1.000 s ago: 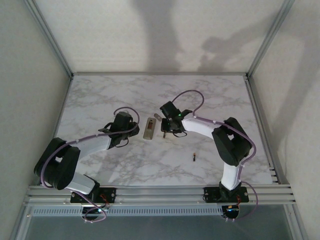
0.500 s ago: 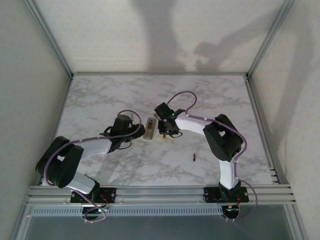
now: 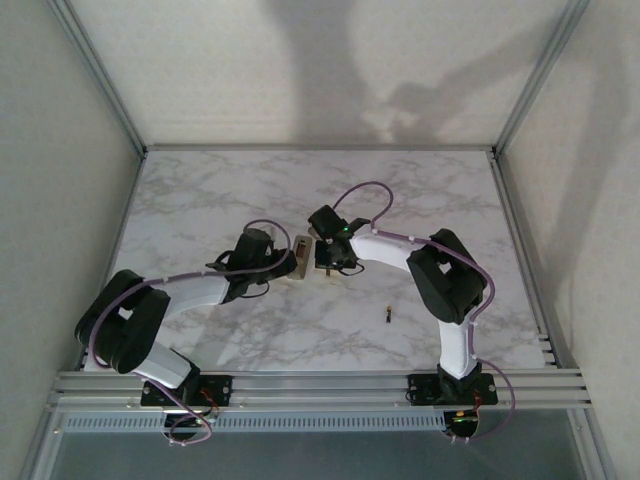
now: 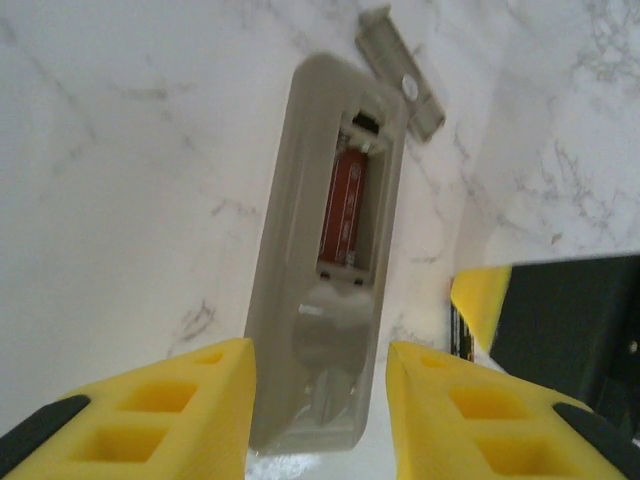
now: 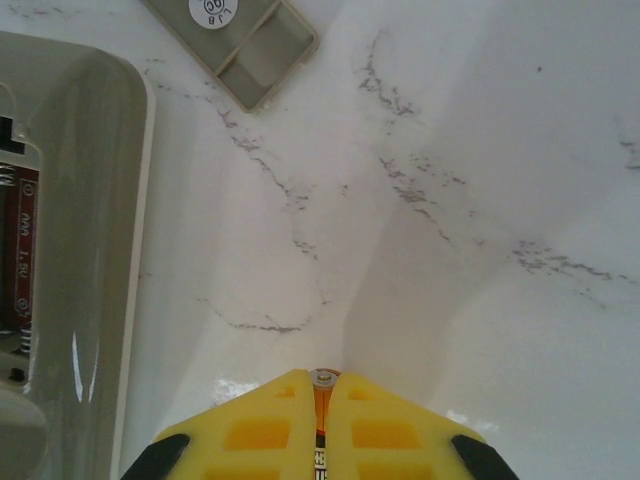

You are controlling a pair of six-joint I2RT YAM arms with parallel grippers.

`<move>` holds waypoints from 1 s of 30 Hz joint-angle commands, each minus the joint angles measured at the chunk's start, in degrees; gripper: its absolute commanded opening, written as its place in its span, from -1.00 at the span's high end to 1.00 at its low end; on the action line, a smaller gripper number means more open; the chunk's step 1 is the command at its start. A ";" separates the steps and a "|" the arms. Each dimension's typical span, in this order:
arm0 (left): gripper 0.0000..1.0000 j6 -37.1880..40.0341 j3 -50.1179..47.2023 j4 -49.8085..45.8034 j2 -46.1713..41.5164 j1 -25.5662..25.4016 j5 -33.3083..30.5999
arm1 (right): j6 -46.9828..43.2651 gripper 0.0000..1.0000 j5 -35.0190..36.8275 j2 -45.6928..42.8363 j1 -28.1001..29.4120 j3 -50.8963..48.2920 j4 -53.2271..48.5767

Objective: Load the batteries into the remote control

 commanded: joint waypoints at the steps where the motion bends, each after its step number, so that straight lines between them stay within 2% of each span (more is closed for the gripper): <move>1: 0.23 4.29 4.55 -5.13 2.20 0.80 -1.92 | -0.31 0.82 0.35 -2.86 0.56 -1.07 1.09; 11: 0.25 7.73 9.67 -8.82 7.66 1.05 -3.42 | -0.04 0.82 -0.88 -3.42 0.60 -1.93 2.68; 30: 0.29 8.94 11.85 -7.45 11.92 2.03 -0.37 | 0.15 0.84 -2.16 -3.09 0.94 -2.07 4.12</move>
